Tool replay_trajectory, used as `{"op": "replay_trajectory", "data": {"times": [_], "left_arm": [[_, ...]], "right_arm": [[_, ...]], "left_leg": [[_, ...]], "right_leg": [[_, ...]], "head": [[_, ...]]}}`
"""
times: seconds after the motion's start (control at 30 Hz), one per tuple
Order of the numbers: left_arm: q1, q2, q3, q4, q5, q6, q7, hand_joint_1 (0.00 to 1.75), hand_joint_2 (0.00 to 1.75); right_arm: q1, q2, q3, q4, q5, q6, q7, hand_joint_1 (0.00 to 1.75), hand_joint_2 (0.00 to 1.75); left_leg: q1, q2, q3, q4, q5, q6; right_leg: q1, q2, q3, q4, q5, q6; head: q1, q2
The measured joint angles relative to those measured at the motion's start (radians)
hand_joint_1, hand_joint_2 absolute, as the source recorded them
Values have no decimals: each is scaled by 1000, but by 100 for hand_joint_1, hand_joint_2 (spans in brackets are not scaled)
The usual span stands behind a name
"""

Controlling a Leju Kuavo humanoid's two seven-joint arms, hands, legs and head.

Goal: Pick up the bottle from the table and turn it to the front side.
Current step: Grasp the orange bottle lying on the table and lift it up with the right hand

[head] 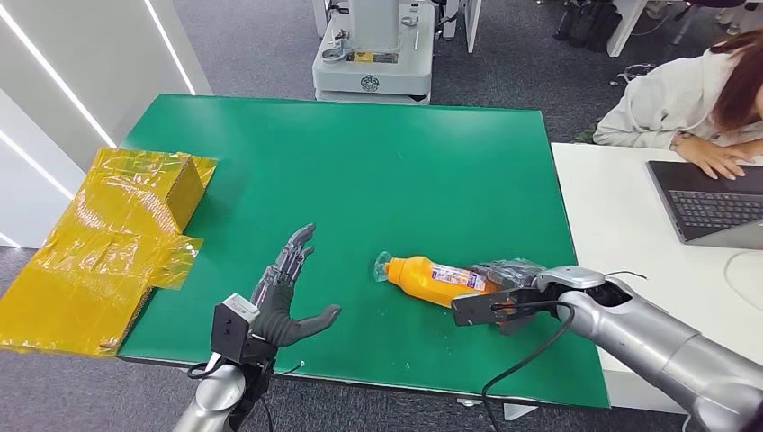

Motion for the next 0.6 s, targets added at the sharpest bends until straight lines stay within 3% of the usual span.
{"op": "replay_trajectory", "data": {"times": [0.17, 0.2, 0.3, 0.33, 0.43, 0.6], "left_arm": [[3, -1, 0, 0, 5, 0, 1, 0, 175], [4, 0, 0, 0, 5, 1, 1, 0, 175], [7, 0, 0, 0, 6, 2, 1, 0, 175], [7, 0, 0, 0, 6, 3, 1, 0, 175], [10, 0, 0, 0, 6, 8, -1, 0, 175], [21, 0, 0, 0, 5, 15, -6, 0, 175]], "right_arm": [[38, -4, 1, 5, 36, -26, -10, 1, 175], [46, -5, 1, 7, 39, -29, -13, 21, 175], [61, -5, -1, 11, 48, -35, -21, 127, 175], [64, -5, -3, 13, 53, -38, -23, 142, 175], [78, -5, -16, 21, 74, -62, -31, 147, 175], [103, -5, -46, 28, 98, -98, -37, 174, 175]], "left_leg": [[0, 0, 0, 0, 0, 0], [0, 0, 0, 0, 0, 0], [0, 1, 0, 0, 0, 0], [0, 1, 1, 0, 0, 0], [0, 1, 2, 0, 0, 0], [0, 1, 4, 0, 0, 0]], "right_leg": [[0, 0, 0, 0, 0, 0], [0, 0, 0, 0, 0, 0], [0, 1, 0, 0, 0, 0], [0, 1, 1, 0, 0, 0], [0, 1, 2, 0, 0, 0], [0, 0, 4, 0, 0, 0]], "head": [[0, 0], [0, 0], [0, 0], [0, 0], [0, 0], [0, 0]]}}
